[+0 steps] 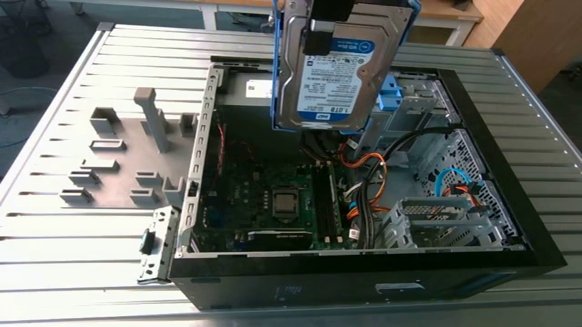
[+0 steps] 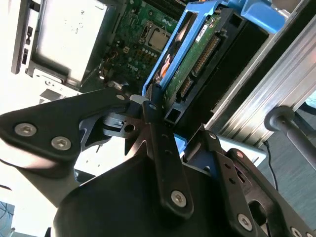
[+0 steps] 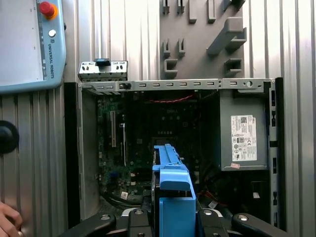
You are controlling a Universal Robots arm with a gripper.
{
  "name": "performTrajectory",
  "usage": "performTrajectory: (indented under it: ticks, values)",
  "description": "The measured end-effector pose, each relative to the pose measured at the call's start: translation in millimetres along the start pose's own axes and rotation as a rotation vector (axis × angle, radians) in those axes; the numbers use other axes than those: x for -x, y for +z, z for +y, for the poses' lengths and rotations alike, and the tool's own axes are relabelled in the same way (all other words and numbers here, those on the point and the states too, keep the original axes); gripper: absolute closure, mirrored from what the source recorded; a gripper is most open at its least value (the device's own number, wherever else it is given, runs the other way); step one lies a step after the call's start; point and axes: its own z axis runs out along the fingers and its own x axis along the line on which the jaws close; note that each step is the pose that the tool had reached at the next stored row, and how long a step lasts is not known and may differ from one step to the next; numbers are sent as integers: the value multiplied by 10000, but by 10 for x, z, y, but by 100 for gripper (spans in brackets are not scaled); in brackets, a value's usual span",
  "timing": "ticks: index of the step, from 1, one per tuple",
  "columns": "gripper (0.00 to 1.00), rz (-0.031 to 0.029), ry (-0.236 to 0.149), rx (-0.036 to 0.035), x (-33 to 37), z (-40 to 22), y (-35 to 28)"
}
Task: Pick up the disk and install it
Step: 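Pick up the disk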
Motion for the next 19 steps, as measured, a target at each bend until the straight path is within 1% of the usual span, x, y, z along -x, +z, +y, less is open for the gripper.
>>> performTrajectory:
  ticks: [3,9,12,19]
  values:
    - [64,0,0,0,-27,-5,4]
    - [64,0,0,0,-104,-10,11]
    - [64,3,2,-1,-115,-10,14]
    - [64,5,-1,0,-117,-8,14]
